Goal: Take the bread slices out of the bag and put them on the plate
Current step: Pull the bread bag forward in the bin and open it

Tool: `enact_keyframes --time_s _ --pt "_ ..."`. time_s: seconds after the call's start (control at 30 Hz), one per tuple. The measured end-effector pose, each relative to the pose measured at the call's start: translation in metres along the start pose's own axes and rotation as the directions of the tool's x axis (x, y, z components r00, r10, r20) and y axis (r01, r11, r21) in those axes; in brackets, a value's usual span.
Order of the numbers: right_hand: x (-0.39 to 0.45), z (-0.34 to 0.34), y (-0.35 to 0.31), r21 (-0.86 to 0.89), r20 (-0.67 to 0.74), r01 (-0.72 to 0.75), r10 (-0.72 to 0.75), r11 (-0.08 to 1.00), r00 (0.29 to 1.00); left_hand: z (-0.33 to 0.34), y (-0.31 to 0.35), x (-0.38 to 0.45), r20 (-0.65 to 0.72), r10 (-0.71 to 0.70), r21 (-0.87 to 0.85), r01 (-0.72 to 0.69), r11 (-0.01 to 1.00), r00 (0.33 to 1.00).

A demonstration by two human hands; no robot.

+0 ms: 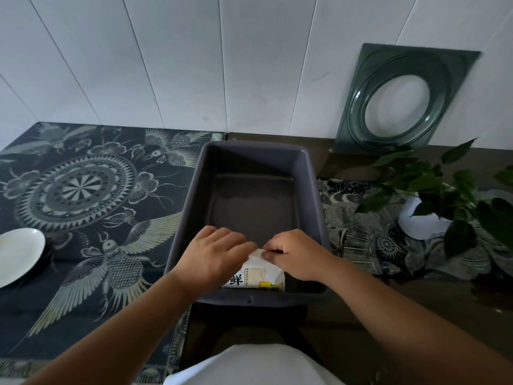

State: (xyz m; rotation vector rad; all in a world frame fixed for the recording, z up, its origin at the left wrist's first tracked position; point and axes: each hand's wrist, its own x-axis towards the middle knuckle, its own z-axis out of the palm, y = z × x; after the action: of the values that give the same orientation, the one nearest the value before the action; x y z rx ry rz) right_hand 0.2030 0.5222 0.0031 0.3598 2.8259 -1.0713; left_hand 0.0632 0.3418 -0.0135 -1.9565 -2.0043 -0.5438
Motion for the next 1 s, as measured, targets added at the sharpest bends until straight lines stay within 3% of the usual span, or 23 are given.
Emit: enact_keyframes --time_s 0.2,0.3,0.4,0.5,0.63,0.77,0.87,0.93,1.0 --pt "0.003 0.001 0.004 0.213 0.052 -0.144 0.136 0.966 0.989 0.01 0.004 -0.006 -0.057 0.044 0.072 -0.039 0.997 0.997" --pt "0.008 -0.001 0.004 0.194 0.076 -0.152 0.139 0.969 0.987 0.008 0.005 -0.007 -0.061 0.022 0.067 -0.018 0.998 0.998" --pt "0.015 -0.008 0.003 0.139 -0.027 -0.131 0.136 0.982 0.99 0.004 0.009 -0.008 -0.062 0.059 0.037 -0.057 0.998 0.996" --pt "0.027 -0.02 0.003 -0.117 -0.212 -0.033 0.008 0.993 0.977 -0.003 0.015 -0.018 -0.033 0.073 0.003 -0.073 0.997 0.997" --pt "0.05 -0.032 0.003 -0.543 -0.275 0.072 -0.258 0.837 0.926 -0.012 0.022 -0.032 0.098 0.079 -0.111 -0.068 0.992 0.992" --pt "0.066 -0.038 -0.004 -0.653 -0.224 0.073 -0.284 0.753 0.932 -0.023 0.026 -0.03 0.228 0.068 -0.128 -0.04 0.991 0.971" --pt "0.055 -0.04 -0.016 -0.734 -0.166 0.219 -0.483 0.642 0.86 -0.033 0.023 -0.022 0.31 0.008 -0.092 0.021 0.996 0.951" --pt "0.038 -0.037 -0.026 -0.729 0.011 0.437 -0.629 0.527 0.777 -0.037 0.021 -0.017 0.347 -0.005 -0.06 0.028 0.998 0.938" --pt "0.022 -0.035 -0.033 -0.694 0.234 0.552 -0.581 0.462 0.78 -0.039 0.019 -0.012 0.385 -0.004 -0.03 0.017 0.999 0.923"
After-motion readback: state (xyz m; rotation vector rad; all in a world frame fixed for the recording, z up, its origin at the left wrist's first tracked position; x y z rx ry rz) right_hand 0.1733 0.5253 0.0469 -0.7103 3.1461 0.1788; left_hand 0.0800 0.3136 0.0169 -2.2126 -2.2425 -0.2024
